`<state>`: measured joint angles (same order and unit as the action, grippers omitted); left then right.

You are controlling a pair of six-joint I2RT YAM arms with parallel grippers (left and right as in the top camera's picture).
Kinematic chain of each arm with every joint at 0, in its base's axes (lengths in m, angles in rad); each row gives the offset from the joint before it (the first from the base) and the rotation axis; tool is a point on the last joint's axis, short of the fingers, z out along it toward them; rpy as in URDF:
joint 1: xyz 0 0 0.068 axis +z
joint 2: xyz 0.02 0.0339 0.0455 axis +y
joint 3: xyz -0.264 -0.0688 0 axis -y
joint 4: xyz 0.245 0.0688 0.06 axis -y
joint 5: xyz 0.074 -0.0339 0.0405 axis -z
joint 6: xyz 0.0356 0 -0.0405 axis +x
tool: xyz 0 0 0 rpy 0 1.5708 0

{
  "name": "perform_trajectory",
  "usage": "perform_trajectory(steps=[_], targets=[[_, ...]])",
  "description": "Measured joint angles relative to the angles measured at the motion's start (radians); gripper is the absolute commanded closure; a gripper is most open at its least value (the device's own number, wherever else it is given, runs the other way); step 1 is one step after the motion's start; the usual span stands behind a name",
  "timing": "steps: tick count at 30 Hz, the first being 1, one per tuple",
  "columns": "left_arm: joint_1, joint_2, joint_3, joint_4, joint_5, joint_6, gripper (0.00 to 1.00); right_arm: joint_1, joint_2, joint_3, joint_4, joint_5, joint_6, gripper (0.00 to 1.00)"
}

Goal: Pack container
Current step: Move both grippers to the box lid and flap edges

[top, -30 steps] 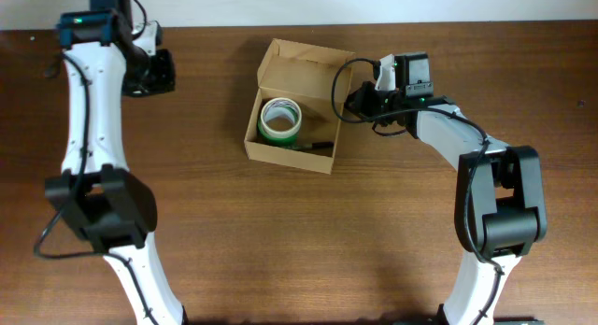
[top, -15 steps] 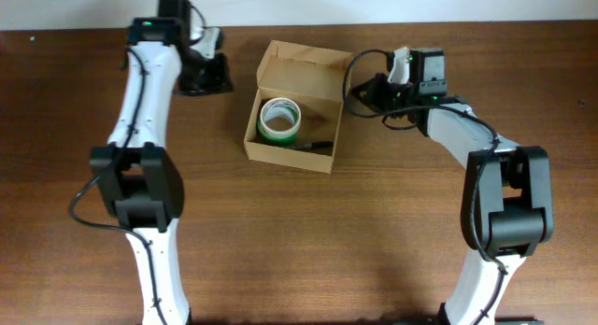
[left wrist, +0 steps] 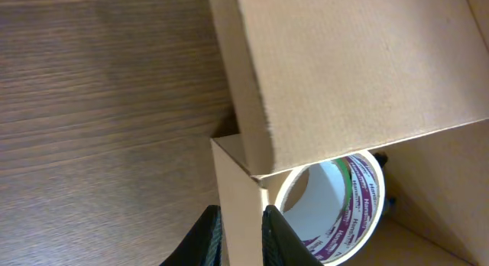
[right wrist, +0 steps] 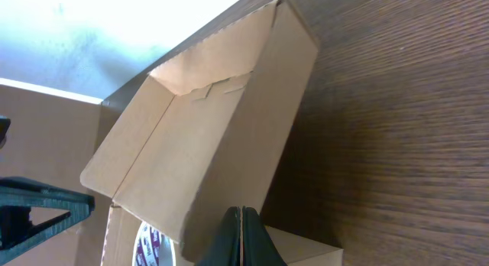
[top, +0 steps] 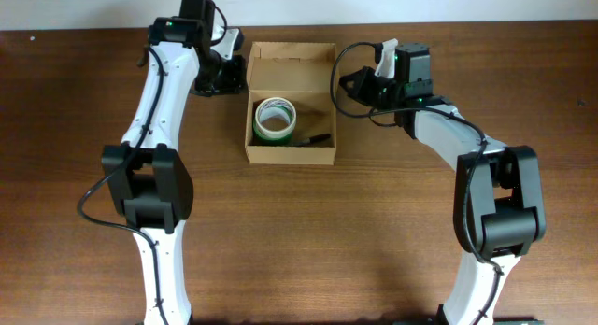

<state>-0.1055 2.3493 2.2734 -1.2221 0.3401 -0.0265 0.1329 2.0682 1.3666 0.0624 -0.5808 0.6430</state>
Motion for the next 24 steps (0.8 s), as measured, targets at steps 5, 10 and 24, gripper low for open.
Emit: perform_trajectory(steps=[5, 10, 24], targets=[[0.03, 0.0, 0.0, 0.022, -0.018, -0.004, 0.82, -0.039, 0.0, 0.0, -0.004, 0.0, 0.004, 0.96], [0.058, 0.0, 0.0, 0.092, -0.018, -0.026, 0.82, -0.072, 0.0, 0.0, -0.024, 0.001, 0.005, 0.96], [0.092, 0.129, 0.0, 0.293, 0.29, -0.137, 0.89, -0.072, 0.0, 0.0, -0.031, 0.047, 0.003, 0.96]])
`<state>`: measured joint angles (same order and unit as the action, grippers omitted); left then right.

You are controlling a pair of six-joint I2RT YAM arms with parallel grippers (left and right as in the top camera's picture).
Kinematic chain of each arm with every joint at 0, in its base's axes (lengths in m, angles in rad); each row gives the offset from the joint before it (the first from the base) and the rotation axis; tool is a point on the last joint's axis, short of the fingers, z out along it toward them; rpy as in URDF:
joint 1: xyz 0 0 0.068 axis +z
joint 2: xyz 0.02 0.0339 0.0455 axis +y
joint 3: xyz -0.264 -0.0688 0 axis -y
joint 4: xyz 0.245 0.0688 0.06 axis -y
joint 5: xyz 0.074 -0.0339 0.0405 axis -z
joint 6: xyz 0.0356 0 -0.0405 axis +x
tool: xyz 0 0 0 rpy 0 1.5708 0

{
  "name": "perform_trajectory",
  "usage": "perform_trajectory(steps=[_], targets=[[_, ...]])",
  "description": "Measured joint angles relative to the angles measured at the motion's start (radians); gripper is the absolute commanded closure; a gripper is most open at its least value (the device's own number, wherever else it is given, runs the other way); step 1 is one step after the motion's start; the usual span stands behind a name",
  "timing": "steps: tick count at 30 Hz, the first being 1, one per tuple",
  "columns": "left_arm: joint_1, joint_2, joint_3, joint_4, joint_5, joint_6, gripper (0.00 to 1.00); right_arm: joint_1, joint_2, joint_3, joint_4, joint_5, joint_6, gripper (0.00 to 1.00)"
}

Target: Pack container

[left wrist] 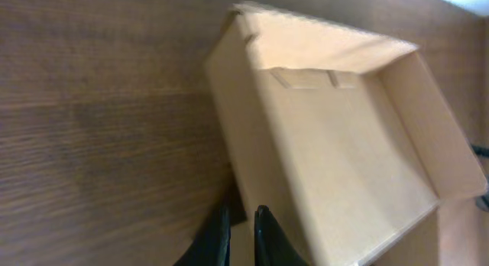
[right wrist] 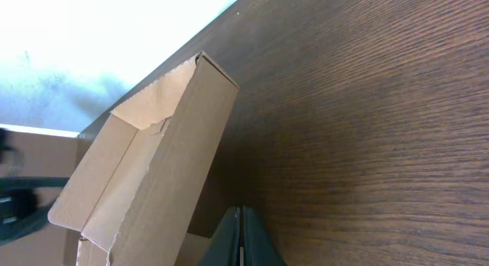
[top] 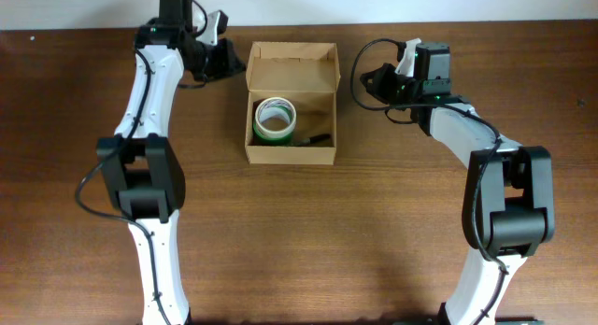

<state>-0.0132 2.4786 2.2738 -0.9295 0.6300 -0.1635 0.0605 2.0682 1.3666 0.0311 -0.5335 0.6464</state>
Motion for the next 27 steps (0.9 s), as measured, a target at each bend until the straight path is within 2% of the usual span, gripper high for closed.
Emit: perform_trajectory(steps=[6, 12, 17, 27], targets=[[0.042, 0.082, -0.002, 0.056, 0.102, -0.066, 0.89, 0.0, 0.016, 0.0, 0.002, 0.0, 0.0, 0.96], [0.043, 0.095, -0.002, 0.132, 0.208, -0.122, 0.89, 0.0, 0.109, 0.0, 0.026, -0.06, -0.016, 0.96], [0.038, 0.101, -0.002, 0.177, 0.258, -0.159, 0.89, 0.0, 0.154, -0.001, 0.118, -0.149, -0.024, 0.96], [0.039, 0.165, -0.002, 0.273, 0.349, -0.258, 0.88, 0.0, 0.157, -0.001, 0.164, -0.219, -0.045, 0.97]])
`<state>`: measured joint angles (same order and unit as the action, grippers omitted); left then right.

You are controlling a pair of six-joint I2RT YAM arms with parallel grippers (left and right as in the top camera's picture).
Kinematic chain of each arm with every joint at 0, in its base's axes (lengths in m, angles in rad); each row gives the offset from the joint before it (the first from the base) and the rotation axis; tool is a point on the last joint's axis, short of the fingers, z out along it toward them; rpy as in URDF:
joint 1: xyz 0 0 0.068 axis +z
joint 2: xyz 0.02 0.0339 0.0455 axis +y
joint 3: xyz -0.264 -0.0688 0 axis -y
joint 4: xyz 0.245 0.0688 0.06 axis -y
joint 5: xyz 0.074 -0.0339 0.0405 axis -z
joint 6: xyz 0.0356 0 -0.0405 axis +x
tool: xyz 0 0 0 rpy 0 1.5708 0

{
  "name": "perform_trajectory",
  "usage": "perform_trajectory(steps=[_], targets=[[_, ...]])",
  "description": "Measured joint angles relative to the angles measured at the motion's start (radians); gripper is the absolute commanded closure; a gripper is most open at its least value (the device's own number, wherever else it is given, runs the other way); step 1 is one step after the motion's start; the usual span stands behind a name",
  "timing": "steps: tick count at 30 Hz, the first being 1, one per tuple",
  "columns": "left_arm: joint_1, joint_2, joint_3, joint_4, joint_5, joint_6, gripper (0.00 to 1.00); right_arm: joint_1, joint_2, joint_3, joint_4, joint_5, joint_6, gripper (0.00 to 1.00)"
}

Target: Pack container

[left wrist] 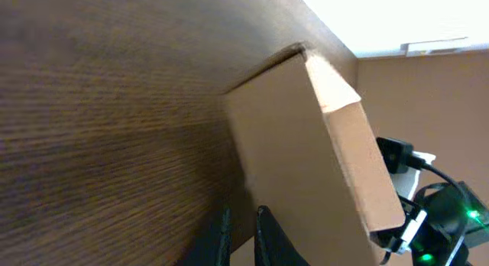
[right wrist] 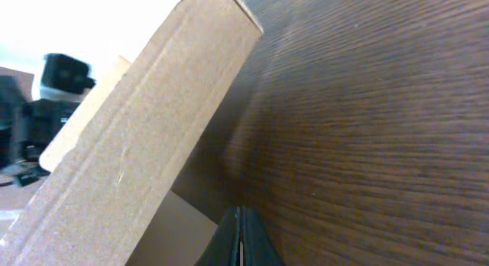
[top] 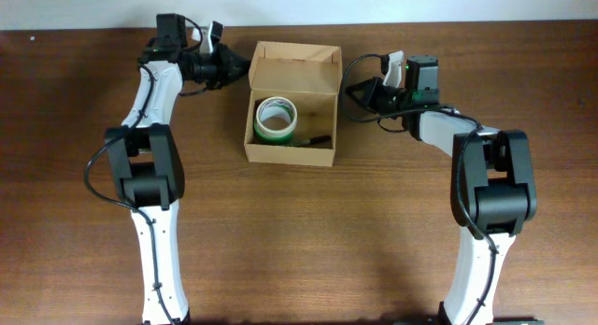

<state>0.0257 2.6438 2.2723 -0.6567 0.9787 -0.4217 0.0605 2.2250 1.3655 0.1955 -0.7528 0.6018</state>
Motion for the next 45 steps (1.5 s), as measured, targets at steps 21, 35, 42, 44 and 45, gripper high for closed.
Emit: perform_trajectory(steps=[21, 35, 42, 44, 45], targets=[[0.001, 0.008, 0.0, 0.035, 0.068, -0.033, 0.89, 0.073, 0.005, -0.001, 0.164, -0.01, -0.004, 0.96], [0.008, 0.008, 0.0, 0.187, 0.222, -0.042, 0.96, 0.072, 0.006, 0.002, 0.285, -0.08, 0.031, 0.96], [0.007, 0.008, 0.01, 0.188, 0.309, -0.043, 0.98, 0.072, 0.007, 0.09, 0.263, -0.133, 0.043, 0.96], [0.008, 0.008, 0.026, 0.188, 0.319, -0.043, 0.98, 0.072, 0.007, 0.135, 0.195, -0.144, 0.046, 0.96], [0.008, 0.008, 0.038, 0.188, 0.32, -0.043, 0.98, 0.071, 0.007, 0.151, 0.165, -0.144, 0.048, 0.96]])
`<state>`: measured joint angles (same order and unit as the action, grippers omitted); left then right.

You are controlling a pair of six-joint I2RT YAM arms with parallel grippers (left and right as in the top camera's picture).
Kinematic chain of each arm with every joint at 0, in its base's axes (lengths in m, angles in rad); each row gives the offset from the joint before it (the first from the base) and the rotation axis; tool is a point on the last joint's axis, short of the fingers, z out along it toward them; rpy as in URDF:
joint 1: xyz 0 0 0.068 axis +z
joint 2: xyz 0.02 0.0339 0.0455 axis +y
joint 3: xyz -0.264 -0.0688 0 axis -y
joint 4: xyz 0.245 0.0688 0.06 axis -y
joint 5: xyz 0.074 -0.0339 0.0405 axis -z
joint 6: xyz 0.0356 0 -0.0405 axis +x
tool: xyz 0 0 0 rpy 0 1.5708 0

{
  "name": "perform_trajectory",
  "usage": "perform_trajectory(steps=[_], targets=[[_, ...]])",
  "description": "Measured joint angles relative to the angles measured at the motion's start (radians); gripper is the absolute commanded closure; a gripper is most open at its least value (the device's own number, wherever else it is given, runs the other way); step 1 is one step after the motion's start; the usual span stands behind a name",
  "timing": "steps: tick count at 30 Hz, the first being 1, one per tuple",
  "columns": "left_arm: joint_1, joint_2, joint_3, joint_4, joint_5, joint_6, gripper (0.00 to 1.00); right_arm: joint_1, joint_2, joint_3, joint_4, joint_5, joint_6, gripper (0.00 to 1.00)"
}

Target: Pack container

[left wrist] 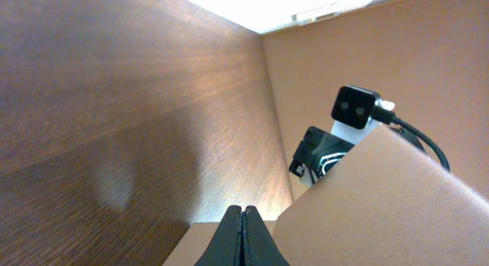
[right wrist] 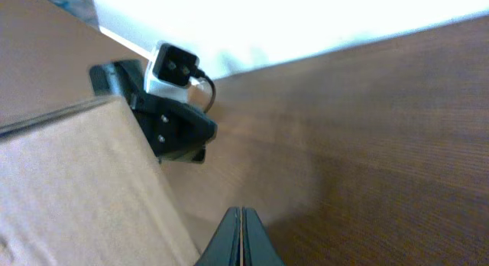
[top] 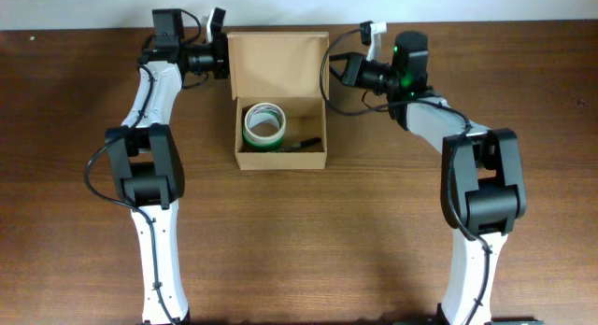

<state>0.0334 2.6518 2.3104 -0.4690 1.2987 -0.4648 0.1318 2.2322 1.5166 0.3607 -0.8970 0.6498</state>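
An open cardboard box (top: 280, 160) sits at the table's far middle. Its lid (top: 277, 63) stands up at the back and shows as a tan face in both wrist views (left wrist: 382, 212) (right wrist: 69, 182). Inside lie a white-and-green tape roll (top: 264, 126) and a dark pen (top: 305, 143). My left gripper (top: 220, 59) is shut against the lid's left edge, fingertips pressed together (left wrist: 243, 220). At the lid's right edge my right gripper (top: 342, 71) is shut too (right wrist: 241, 220). Each wrist view shows the other arm's camera beyond the lid.
Dark wooden table (top: 392, 232) all around the box. The pale wall strip (top: 467, 3) runs along the table's far edge, just behind both grippers. Both arms reach up along the sides of the table.
The box sits a little further left. Its lid leans further forward over the opening. Both grippers have closed in on the lid's upper side edges, and the left one has gone from slightly apart to shut.
At first both grippers were at the box's side walls with the lid laid back. Then they were pulled back to the far corners, the left slightly open. Later they flanked the rising lid, and now they press its edges with the lid standing up.
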Motion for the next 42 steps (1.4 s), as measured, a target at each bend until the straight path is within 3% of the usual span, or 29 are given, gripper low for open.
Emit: perform_trajectory(steps=[11, 15, 23, 34, 42], targets=[[0.0, 0.0, 0.177, -0.1, -0.022, 0.003, 0.98, 0.0, 0.0, 0.18, -0.264, -0.011, -0.001, 0.96], [-0.004, 0.0, 0.255, -0.307, -0.081, 0.06, 0.98, 0.0, 0.0, 0.254, -0.444, 0.005, -0.033, 0.96], [-0.043, 0.0, 0.451, -0.792, -0.306, 0.308, 0.98, 0.023, 0.0, 0.402, -0.78, 0.078, -0.176, 0.96], [-0.075, 0.0, 0.628, -1.187, -0.554, 0.461, 0.98, 0.127, 0.0, 0.602, -1.252, 0.298, -0.392, 0.96], [-0.097, 0.0, 0.652, -1.215, -0.684, 0.485, 0.98, 0.219, -0.058, 0.661, -1.492, 0.5, -0.492, 0.96]])
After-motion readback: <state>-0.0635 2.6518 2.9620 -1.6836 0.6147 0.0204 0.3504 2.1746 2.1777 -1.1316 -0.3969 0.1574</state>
